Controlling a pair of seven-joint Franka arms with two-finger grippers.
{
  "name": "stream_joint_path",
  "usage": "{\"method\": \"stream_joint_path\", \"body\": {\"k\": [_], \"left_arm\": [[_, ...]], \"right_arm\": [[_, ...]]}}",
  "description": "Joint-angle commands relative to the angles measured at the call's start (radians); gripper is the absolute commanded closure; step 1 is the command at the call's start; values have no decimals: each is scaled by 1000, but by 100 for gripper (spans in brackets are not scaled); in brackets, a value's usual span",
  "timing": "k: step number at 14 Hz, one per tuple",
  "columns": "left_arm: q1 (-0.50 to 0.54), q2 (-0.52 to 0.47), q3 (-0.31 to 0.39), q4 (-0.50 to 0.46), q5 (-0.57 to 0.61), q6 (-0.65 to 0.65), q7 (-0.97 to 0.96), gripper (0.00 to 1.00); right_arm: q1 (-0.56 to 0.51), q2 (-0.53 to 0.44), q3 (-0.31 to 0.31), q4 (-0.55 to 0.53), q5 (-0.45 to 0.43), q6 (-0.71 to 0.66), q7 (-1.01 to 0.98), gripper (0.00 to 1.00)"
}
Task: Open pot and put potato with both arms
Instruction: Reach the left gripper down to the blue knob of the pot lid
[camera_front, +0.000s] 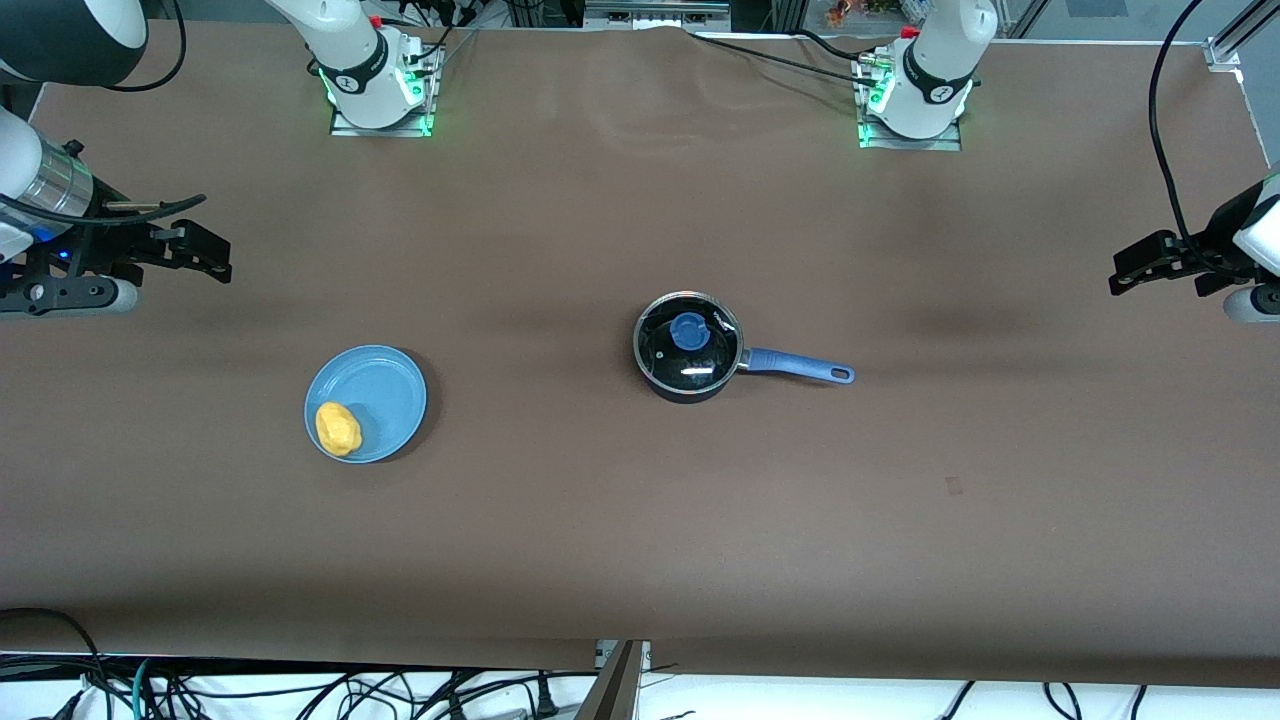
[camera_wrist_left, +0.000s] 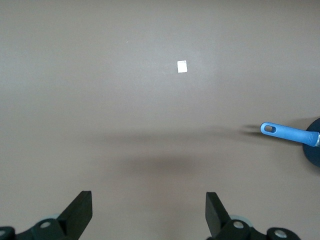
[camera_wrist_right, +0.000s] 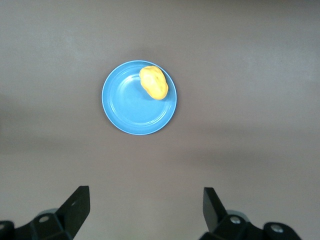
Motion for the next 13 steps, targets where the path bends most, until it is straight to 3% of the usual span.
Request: {"method": "stream_joint_path", "body": {"k": [1, 9, 13], "left_arm": [[4, -19, 3, -11, 8, -7, 15, 0], [-19, -12, 0, -16, -2, -7, 9, 0], [-100, 30, -1, -16, -112, 23, -189, 0]], "right_arm": [[-7, -1, -2, 4, 16, 0, 5, 0], [-9, 0, -3, 4, 16, -8, 5, 0], [-10, 3, -2, 4, 16, 0, 5, 0]]}}
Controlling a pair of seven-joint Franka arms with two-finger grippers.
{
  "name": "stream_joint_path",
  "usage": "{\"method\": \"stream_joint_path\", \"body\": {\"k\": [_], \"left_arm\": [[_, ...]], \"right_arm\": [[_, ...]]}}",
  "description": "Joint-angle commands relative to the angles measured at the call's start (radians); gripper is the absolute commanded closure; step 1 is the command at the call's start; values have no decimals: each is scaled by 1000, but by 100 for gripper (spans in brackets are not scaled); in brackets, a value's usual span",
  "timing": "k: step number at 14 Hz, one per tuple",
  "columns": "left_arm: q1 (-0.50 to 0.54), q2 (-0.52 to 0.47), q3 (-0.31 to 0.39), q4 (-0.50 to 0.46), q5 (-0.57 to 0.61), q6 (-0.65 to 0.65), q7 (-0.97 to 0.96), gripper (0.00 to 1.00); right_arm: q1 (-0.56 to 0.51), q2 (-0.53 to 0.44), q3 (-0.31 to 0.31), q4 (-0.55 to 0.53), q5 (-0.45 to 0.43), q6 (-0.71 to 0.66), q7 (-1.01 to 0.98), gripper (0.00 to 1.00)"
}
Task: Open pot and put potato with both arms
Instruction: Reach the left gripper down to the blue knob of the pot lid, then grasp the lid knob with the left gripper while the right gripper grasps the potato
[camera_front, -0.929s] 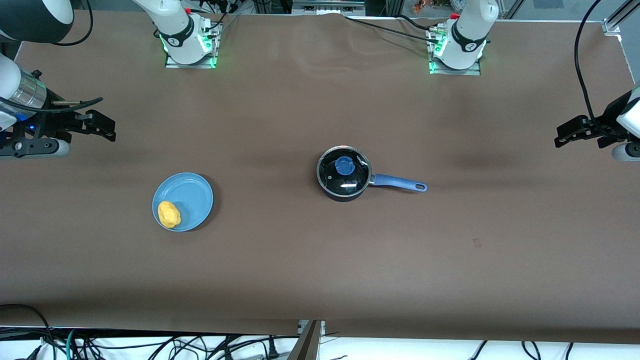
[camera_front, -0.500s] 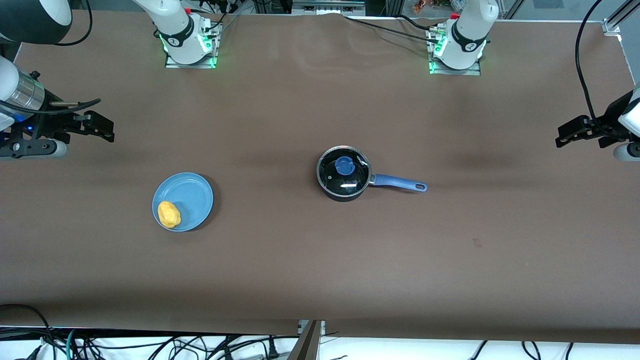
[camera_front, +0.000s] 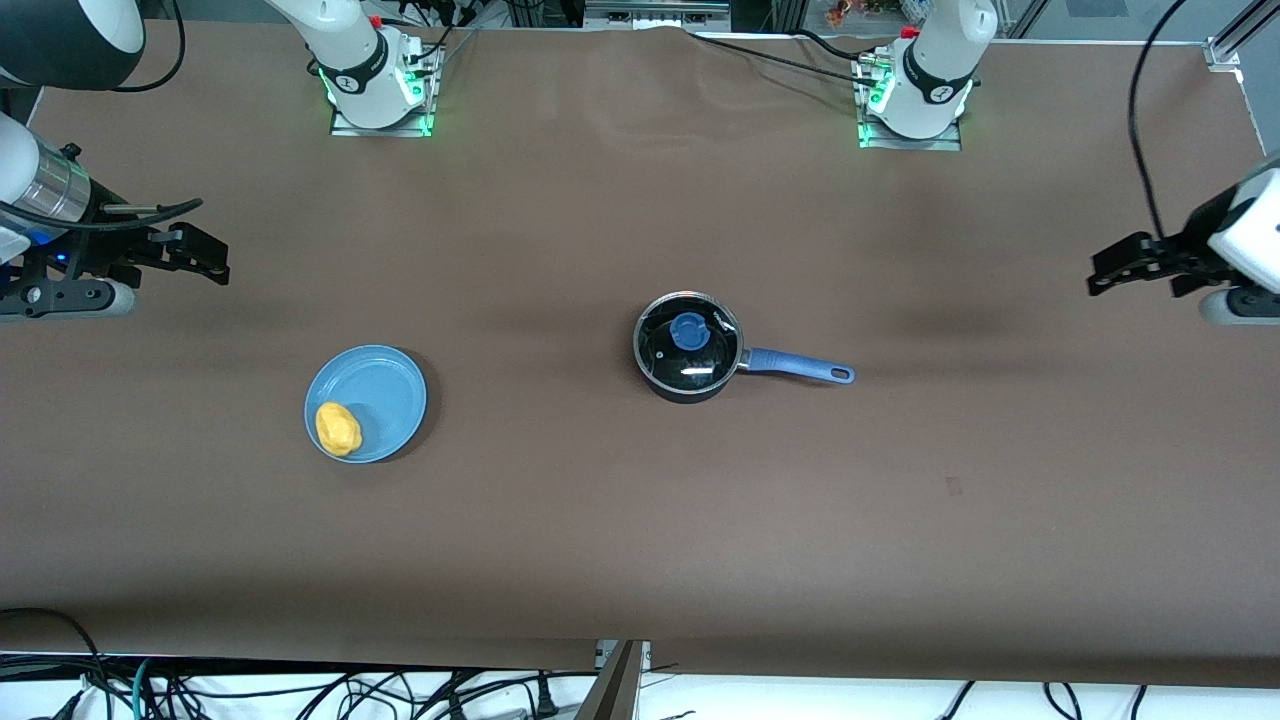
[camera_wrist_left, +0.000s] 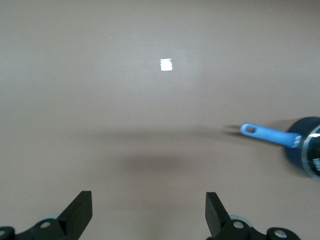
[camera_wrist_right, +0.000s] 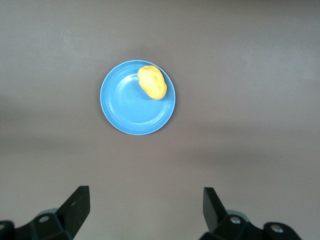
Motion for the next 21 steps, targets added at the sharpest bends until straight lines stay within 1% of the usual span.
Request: {"method": "stream_joint_path", "body": {"k": [1, 3, 4, 5, 10, 11, 13, 14, 15, 17, 20, 21], "left_arm": [[-80, 40, -19, -7, -36, 58, -109, 0], [-93, 82, -104, -15, -28, 136, -220, 0], [-99, 108, -151, -16, -27, 180, -321, 0], [-122, 135, -182, -16, -27, 231, -415, 0], [-281, 306, -210, -8, -18, 486, -682, 0], [-318, 333, -210, -7, 25, 511, -735, 0], [-396, 390, -210, 1, 109, 518, -860, 0], [-424, 414, -210, 16, 131, 532, -914, 0], [-433, 433, -210, 31, 146, 540, -930, 0], [-468, 456, -210, 31, 154, 546, -939, 0], [-501, 468, -213, 27, 157, 566, -948, 0], [-508, 468, -228, 18, 159, 578, -948, 0]], "right_arm": [[-8, -1, 1, 4, 14, -1, 3, 0], [-8, 1, 1, 4, 14, -5, 3, 0], [-8, 1, 1, 4, 14, -8, 3, 0], [-8, -1, 1, -1, 14, -10, 3, 0], [-11, 1, 1, -2, 14, 5, 3, 0], [-11, 1, 1, -1, 14, 8, 3, 0], [-7, 2, 3, 2, 12, 13, 0, 0], [-5, 4, 1, 4, 12, 16, -3, 0], [-5, 5, 3, 4, 12, 25, -5, 0], [-5, 16, 3, 6, 12, 44, -6, 0], [-4, 41, 3, 6, 11, 70, -15, 0], [-4, 41, 3, 6, 11, 68, -15, 0]]}}
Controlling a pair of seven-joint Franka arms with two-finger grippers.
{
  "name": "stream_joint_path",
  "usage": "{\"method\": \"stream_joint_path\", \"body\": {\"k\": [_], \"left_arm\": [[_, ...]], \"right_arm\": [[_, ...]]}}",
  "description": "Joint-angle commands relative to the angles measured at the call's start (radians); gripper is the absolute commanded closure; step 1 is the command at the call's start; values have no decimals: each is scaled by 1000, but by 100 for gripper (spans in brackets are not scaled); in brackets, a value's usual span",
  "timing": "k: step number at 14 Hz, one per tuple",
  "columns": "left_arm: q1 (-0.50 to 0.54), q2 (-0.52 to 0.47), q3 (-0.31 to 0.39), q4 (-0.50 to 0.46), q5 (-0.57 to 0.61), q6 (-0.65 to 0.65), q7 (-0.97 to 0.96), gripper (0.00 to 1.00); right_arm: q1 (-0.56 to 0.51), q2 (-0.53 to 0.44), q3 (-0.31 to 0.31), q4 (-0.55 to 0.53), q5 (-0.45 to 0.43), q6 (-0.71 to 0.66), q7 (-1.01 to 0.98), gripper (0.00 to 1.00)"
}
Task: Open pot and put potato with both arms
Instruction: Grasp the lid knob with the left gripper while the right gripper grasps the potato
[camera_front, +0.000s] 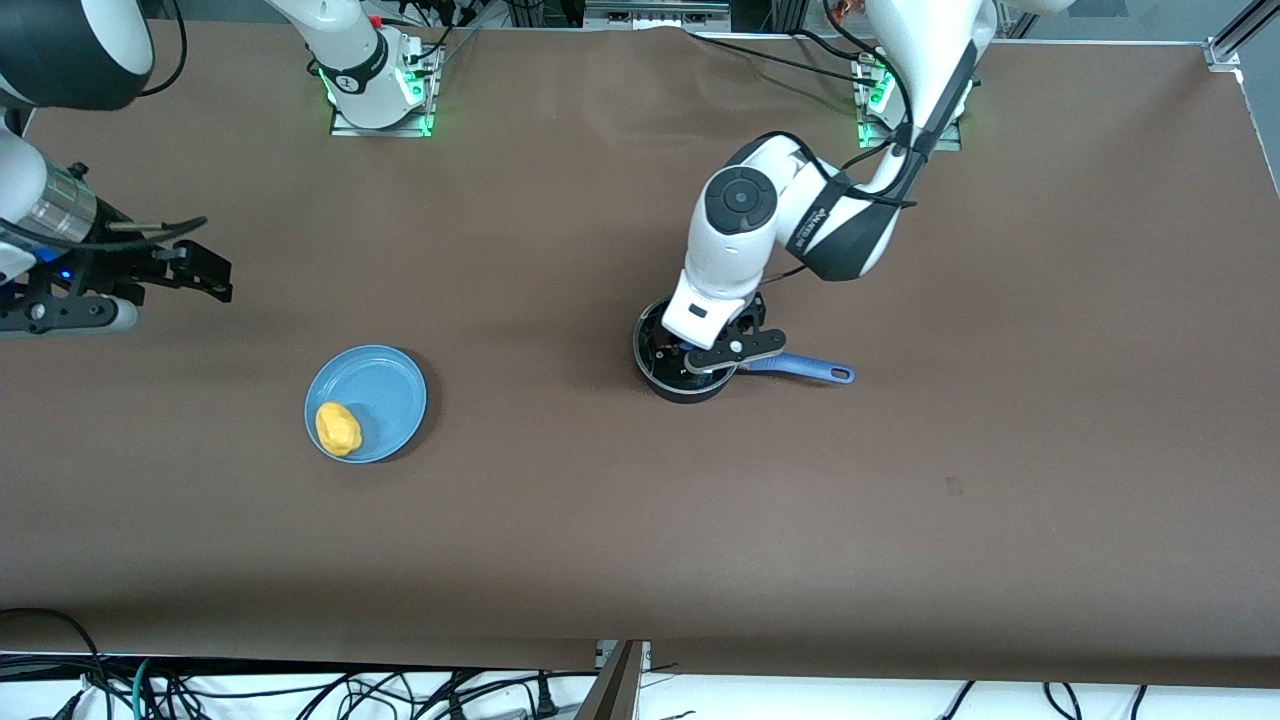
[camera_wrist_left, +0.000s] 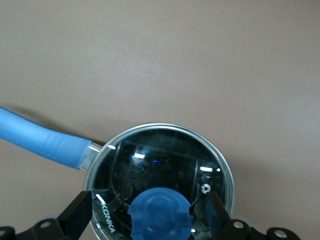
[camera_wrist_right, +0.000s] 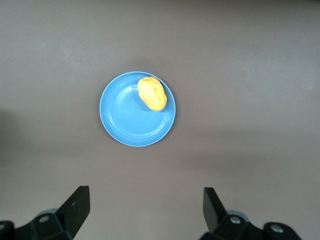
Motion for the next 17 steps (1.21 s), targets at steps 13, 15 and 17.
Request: {"method": "stream_joint_path", "body": {"k": [13, 15, 17], "left_arm": [[-35, 28, -17, -45, 102, 62, 105, 0], [-30, 26, -17, -52, 114, 59, 115, 0], [-26, 23, -17, -50, 113, 56, 129, 0]], "right_arm": [[6, 408, 7, -6, 2, 212, -97, 0], [21, 469, 7, -9, -6, 293, -107, 0], [34, 515, 7, -6, -47, 370, -126, 0]]}}
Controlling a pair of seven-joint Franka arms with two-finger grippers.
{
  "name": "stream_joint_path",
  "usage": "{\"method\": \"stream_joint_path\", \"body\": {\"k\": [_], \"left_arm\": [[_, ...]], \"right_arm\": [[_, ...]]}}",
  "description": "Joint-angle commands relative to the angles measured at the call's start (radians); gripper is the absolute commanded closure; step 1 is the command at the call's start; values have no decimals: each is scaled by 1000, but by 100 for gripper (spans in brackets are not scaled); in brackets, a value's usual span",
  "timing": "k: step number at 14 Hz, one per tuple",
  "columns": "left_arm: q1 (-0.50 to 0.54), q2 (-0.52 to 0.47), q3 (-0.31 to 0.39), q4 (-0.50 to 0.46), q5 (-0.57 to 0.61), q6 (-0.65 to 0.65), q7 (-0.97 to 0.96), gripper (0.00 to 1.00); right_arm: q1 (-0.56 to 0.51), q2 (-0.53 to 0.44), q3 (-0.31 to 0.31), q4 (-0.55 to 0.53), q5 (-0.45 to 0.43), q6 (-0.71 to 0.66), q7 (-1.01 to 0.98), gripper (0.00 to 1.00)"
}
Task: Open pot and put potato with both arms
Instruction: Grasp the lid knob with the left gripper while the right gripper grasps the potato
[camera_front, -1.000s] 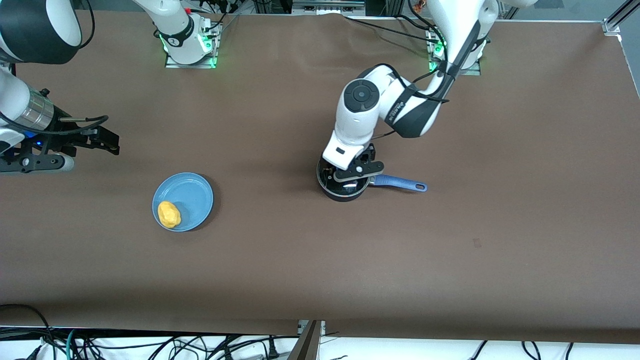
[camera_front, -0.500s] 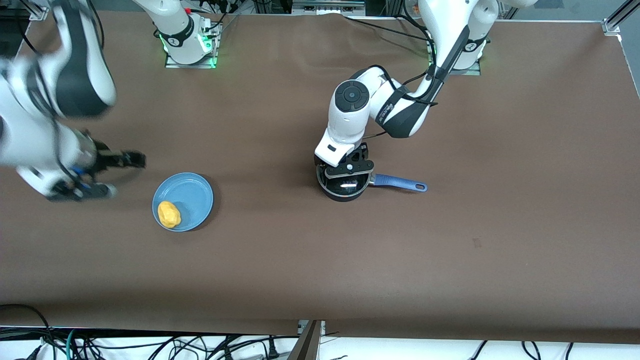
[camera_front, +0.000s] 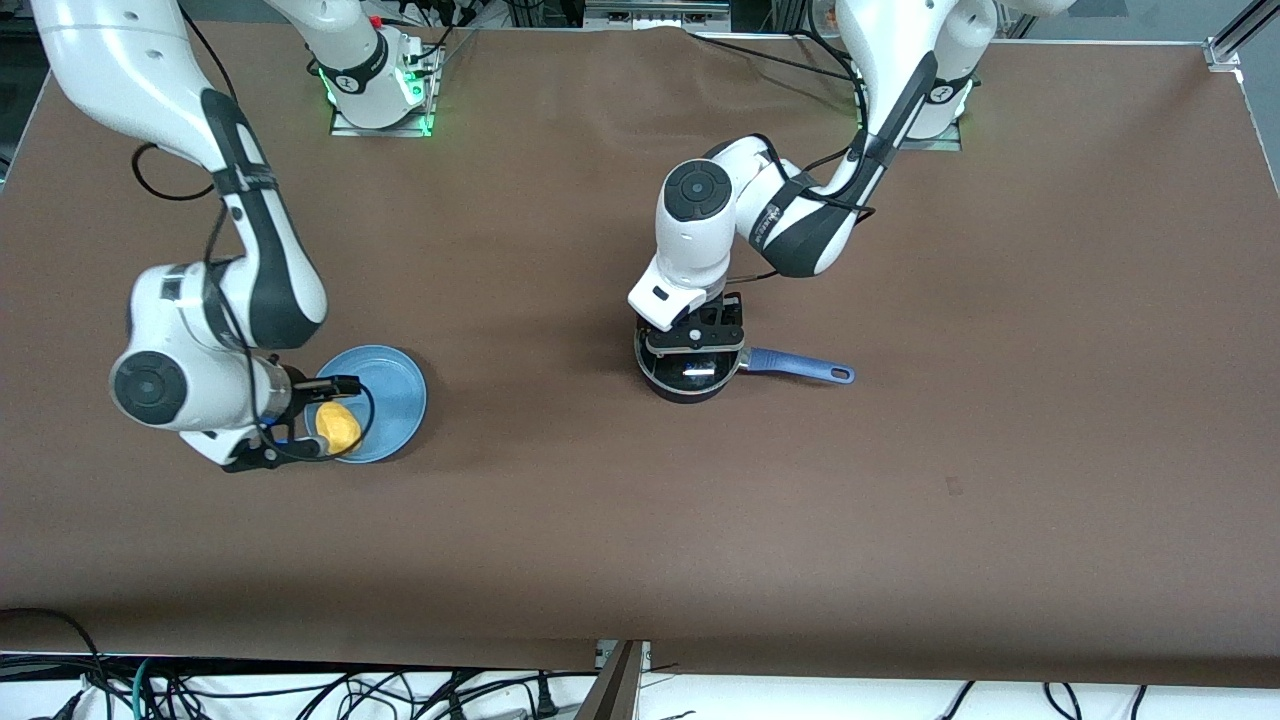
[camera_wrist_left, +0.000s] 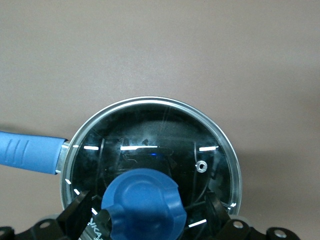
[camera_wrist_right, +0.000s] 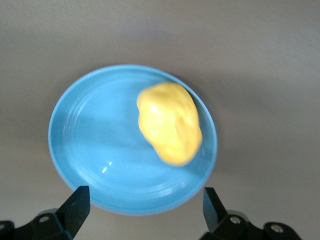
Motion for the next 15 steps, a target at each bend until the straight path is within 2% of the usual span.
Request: {"method": "stream_joint_path", "body": {"k": [1, 3, 5, 6, 7, 8, 11, 12, 14, 15], "left_arm": [[7, -12, -1, -15, 22, 12, 28, 0], [6, -12, -1, -15, 22, 12, 28, 0], [6, -12, -1, -15, 22, 9, 17, 19], [7, -12, -1, -15, 22, 7, 15, 26], [7, -12, -1, -15, 22, 7, 15, 34], [6, -12, -1, -13, 22, 7, 14, 37], [7, -14, -1, -13, 22, 6, 14, 42], [7, -15, -1, -13, 22, 5, 12, 42], [10, -29, -1, -10, 18, 4, 20, 42], [17, -41, -1, -10, 17, -5, 21, 42]], "right_arm": [[10, 58, 0, 17, -64, 77, -27, 0], [13, 75, 0, 19, -107, 102, -41, 0], [10, 84, 0, 19, -124, 126, -65, 1], [8, 90, 0, 17, -124, 131, -70, 6], [8, 95, 0, 17, -124, 133, -70, 15], [8, 95, 0, 17, -124, 133, -70, 24], [7, 103, 0, 17, -123, 136, -72, 33], [5, 104, 0, 17, -123, 136, -72, 39], [5, 103, 0, 17, -118, 131, -75, 63], [5, 100, 0, 20, -115, 127, -75, 71]]}}
